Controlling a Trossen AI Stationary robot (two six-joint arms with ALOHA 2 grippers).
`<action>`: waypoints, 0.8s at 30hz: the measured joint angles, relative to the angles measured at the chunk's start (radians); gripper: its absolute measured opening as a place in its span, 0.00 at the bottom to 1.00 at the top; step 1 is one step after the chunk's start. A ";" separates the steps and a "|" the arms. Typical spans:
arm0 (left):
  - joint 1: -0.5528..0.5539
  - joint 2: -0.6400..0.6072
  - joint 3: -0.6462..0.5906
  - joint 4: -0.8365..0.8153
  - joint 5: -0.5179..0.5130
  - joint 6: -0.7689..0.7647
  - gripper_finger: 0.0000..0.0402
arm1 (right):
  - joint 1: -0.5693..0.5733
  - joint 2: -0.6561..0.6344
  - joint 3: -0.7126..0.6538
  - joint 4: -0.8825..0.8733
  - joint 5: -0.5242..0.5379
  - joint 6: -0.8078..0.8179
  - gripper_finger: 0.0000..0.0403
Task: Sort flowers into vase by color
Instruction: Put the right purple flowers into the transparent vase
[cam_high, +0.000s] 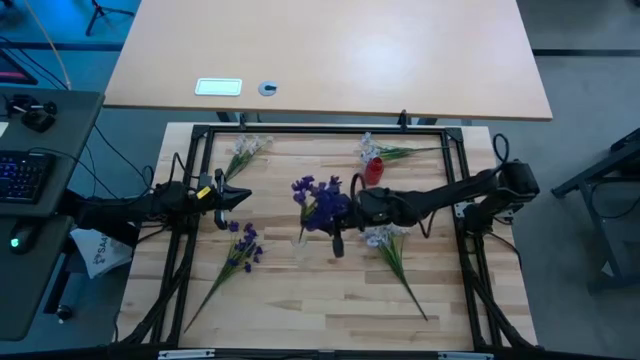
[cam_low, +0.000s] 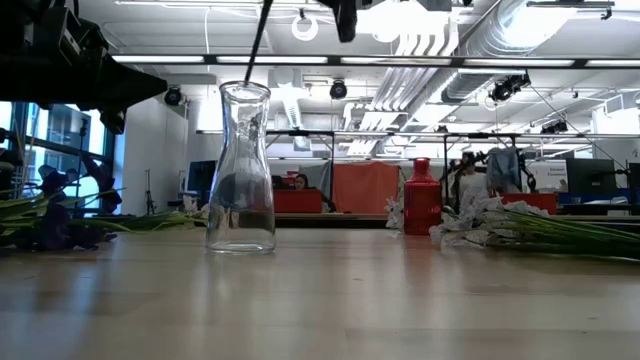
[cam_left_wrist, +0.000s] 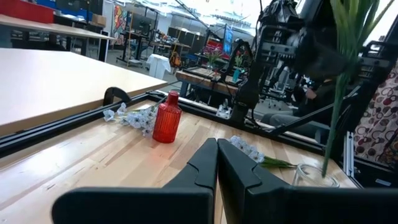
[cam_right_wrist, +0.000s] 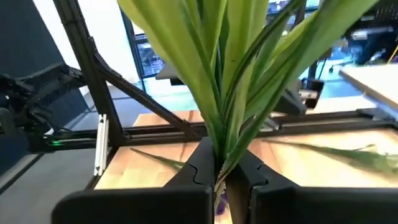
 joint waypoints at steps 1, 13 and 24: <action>0.000 0.000 0.000 -0.001 0.000 0.000 0.00 | 0.000 0.009 0.000 -0.005 0.000 0.009 0.03; 0.000 0.000 0.000 0.000 0.000 0.000 0.00 | 0.000 0.026 0.000 -0.064 0.007 0.097 0.25; 0.000 0.000 0.000 0.000 0.000 0.000 0.00 | 0.001 0.001 0.000 -0.213 -0.021 0.099 0.64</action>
